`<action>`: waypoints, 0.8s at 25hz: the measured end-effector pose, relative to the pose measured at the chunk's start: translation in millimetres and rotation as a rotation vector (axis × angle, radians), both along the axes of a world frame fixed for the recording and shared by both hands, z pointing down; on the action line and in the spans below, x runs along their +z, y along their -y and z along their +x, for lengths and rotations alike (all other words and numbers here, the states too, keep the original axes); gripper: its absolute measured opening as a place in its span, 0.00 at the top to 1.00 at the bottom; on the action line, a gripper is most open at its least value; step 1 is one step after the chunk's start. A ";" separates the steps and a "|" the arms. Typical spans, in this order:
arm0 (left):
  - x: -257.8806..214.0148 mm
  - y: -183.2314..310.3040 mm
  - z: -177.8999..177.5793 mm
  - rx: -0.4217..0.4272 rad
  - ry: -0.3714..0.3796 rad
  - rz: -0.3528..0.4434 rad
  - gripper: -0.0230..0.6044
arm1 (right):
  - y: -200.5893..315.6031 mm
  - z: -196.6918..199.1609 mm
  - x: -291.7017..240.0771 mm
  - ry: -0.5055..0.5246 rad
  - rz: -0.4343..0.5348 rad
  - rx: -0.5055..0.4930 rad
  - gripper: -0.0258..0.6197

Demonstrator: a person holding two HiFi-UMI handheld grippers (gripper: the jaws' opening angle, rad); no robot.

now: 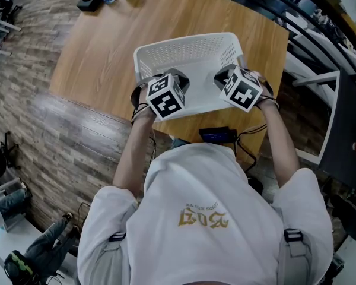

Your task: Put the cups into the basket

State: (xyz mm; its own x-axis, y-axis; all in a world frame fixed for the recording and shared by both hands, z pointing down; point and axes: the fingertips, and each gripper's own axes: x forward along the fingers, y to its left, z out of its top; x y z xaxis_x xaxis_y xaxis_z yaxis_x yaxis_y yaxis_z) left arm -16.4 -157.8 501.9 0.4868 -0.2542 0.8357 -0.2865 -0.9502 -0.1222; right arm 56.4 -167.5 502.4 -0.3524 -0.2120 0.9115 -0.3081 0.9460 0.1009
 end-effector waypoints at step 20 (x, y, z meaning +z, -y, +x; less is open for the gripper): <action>-68.8 20.1 -16.9 -0.208 -0.373 0.229 0.95 | 9.2 -9.5 -34.8 0.305 0.147 0.199 0.94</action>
